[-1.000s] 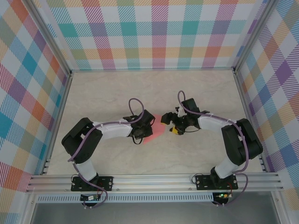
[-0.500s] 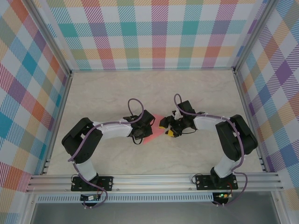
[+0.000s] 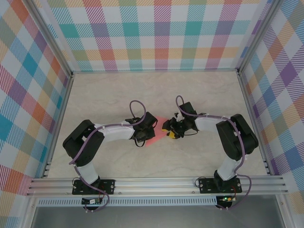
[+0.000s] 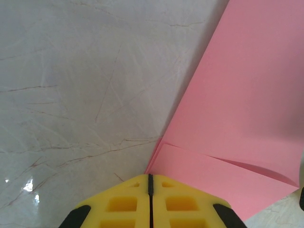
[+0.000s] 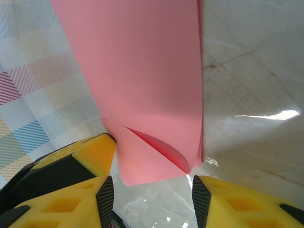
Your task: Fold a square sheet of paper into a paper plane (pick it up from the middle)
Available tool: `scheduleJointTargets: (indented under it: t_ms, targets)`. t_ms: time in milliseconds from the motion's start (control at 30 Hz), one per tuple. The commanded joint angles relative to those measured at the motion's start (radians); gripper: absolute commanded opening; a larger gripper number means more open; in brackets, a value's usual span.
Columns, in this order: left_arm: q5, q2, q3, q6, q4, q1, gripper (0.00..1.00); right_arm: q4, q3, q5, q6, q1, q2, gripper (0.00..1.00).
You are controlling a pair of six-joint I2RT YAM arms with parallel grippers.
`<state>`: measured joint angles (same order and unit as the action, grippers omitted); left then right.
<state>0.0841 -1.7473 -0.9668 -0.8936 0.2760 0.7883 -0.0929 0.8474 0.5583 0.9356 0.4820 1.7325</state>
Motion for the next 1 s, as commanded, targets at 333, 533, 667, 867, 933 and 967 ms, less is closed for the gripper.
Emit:
scheduleJointTargets:
  t_ms: [333,533,667,867,933,967]
  targets:
    - [0.031,-0.006,0.017,-0.007,0.052,-0.011,0.06,-0.026,0.028,-0.038,-0.003,0.015,0.019,0.49]
    - [0.035,-0.003,0.019,-0.008,0.054,-0.011,0.06,-0.041,0.024,-0.054,-0.014,0.015,0.016,0.49]
    - [0.035,-0.003,0.019,-0.008,0.054,-0.012,0.06,-0.019,0.033,-0.020,-0.014,0.018,0.034,0.46]
    - [0.034,0.001,0.017,-0.008,0.057,-0.012,0.06,-0.005,0.048,0.007,-0.015,0.021,0.049,0.41]
    - [0.034,0.002,0.019,-0.008,0.055,-0.011,0.06,-0.006,0.051,0.015,-0.017,0.023,0.054,0.40]
    - [0.037,0.002,0.019,-0.008,0.055,-0.012,0.06,-0.001,0.051,0.022,-0.017,0.023,0.055,0.39]
